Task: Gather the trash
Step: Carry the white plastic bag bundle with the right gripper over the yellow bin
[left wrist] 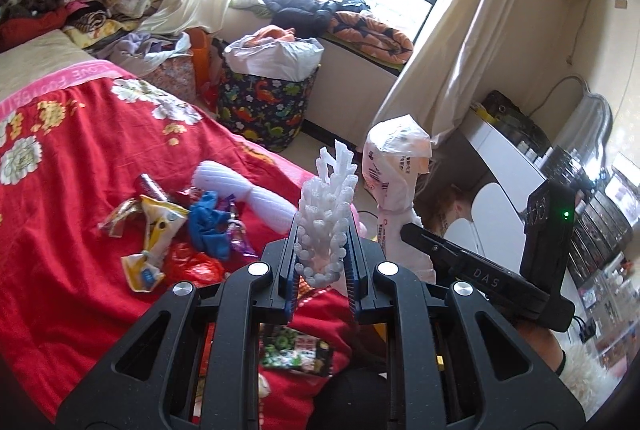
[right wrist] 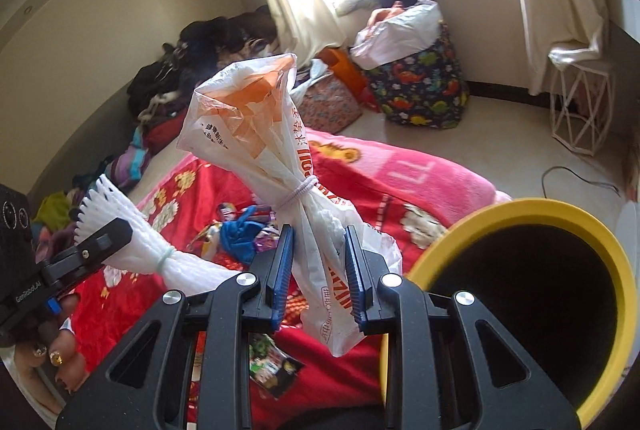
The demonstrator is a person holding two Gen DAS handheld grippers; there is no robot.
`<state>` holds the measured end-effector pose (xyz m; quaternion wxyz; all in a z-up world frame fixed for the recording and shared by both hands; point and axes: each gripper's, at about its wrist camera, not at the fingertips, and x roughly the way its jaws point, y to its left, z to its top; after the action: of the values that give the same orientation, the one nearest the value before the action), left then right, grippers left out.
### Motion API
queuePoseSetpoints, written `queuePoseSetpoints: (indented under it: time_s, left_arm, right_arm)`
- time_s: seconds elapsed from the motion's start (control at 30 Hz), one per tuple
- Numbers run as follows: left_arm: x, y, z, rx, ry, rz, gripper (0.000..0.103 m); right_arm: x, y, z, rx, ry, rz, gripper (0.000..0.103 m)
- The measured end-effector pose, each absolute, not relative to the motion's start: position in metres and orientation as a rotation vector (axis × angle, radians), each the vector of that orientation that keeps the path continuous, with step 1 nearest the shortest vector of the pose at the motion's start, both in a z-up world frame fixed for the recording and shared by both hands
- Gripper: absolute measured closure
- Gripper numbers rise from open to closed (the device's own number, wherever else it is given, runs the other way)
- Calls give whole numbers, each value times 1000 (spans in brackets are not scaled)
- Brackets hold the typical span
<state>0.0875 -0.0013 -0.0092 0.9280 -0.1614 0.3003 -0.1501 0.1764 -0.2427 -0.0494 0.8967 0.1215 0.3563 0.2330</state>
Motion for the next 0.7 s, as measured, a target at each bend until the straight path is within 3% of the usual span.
queuePoseSetpoints:
  time_s: [0.7]
  left_arm:
    - [91,-71,-10,-238,633,-413,90]
  right_arm:
    - [142,-331,-61,366,720,299,79]
